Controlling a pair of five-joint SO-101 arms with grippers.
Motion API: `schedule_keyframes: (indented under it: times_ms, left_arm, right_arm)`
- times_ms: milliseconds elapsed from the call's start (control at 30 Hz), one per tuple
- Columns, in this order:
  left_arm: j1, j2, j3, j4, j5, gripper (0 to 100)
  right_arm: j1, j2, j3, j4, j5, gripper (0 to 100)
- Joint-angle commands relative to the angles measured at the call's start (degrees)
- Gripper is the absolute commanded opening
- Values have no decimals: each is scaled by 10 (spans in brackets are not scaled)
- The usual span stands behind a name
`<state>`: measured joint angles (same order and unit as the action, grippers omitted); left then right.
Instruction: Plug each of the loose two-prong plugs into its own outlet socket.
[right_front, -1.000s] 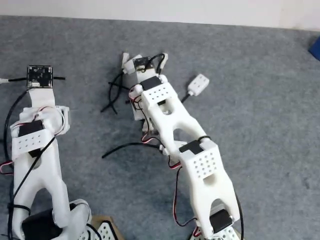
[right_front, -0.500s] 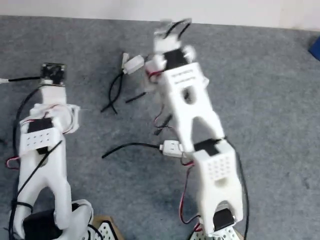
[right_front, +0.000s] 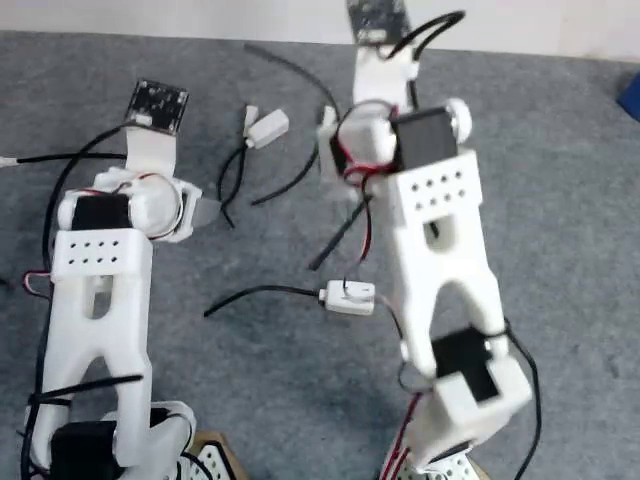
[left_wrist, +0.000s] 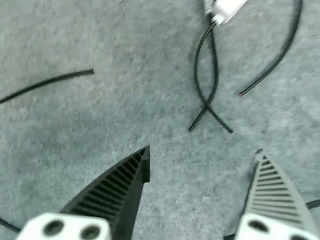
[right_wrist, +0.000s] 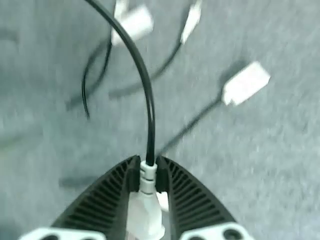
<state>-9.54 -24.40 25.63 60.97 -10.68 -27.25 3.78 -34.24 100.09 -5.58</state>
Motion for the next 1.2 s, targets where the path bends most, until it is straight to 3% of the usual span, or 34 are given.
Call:
schedule_keyframes:
  times_ms: [0, 367, 567, 900, 1067, 1167]
  left_arm:
    - [20, -7, -65, 33, 17, 325]
    - [43, -7, -215, 164, 15, 375]
    - [87, -6, -158, 155, 13, 376]
    - [93, -7, -16, 27, 14, 376]
    - [105, -11, -16, 28, 15, 375]
    - [104, -12, -39, 30, 17, 374]
  right_arm:
    - [-36, -90, 196, -19, 44, 7]
    - [-45, -257, 635, -311, 85, 7]
    - [-95, -297, 648, -318, 60, 7]
    - [-106, -407, 620, -254, 55, 7]
    - [-29, -383, 623, -335, 10, 7]
    - [42, -334, 619, -387, -74, 7]
